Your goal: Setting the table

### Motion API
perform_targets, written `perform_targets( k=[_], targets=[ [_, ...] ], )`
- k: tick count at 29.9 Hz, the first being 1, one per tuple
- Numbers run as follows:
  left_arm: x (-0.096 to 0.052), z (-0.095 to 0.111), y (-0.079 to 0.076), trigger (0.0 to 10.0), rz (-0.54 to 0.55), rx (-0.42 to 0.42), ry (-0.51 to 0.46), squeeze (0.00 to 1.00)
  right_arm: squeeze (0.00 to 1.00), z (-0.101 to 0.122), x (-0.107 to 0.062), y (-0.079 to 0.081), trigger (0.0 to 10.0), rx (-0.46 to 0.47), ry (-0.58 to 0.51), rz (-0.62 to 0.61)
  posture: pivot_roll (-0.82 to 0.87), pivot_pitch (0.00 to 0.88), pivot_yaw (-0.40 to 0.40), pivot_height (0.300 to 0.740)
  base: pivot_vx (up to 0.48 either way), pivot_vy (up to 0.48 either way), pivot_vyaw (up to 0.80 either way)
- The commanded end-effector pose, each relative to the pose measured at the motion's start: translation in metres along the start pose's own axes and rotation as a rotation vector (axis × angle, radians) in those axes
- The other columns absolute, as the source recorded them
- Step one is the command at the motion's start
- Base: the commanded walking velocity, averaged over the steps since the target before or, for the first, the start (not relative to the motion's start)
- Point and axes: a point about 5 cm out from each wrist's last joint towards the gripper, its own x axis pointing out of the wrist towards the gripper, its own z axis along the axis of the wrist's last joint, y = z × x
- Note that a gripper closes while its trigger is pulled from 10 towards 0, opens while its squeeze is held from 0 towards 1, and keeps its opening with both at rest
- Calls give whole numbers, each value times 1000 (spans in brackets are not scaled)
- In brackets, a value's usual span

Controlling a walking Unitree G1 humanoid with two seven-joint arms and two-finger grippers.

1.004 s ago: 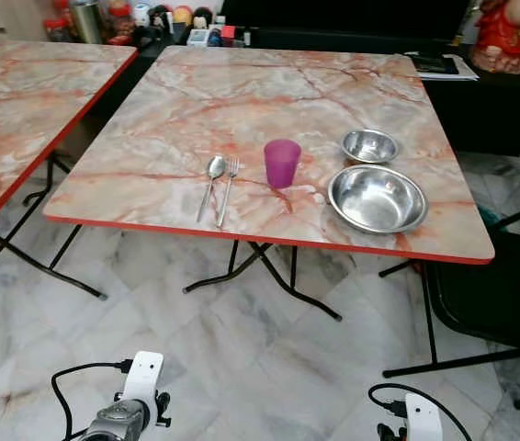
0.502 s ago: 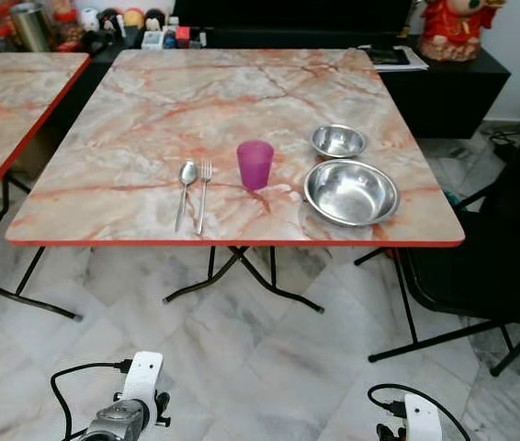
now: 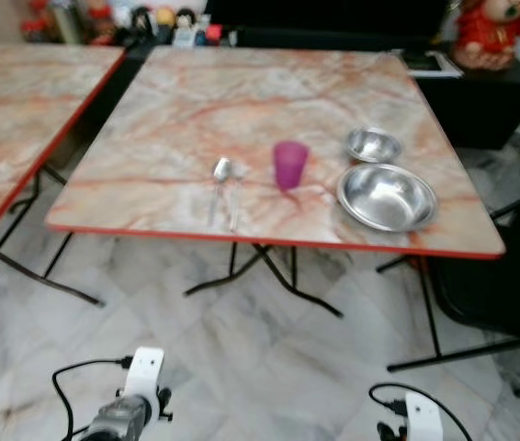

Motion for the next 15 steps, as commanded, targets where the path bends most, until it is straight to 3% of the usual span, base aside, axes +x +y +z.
perform_targets(
  k=[1,5,15],
  targets=[
    [-1,-4,4,10000,15,9,17,0,0,-6,-1,1,10000,25,16,-9,-38,104,-3,740,0,0,0],
    [-1,-3,4,10000,9,33,9,0,0,-6,-1,0,10000,27,15,-20,-37,103,-3,740,0,0,0],
    [-1,-3,3,10000,0,0,-3,0,0,-5,-1,0,10000,40,-1,-33,-37,102,-2,740,0,0,0]
  ],
)
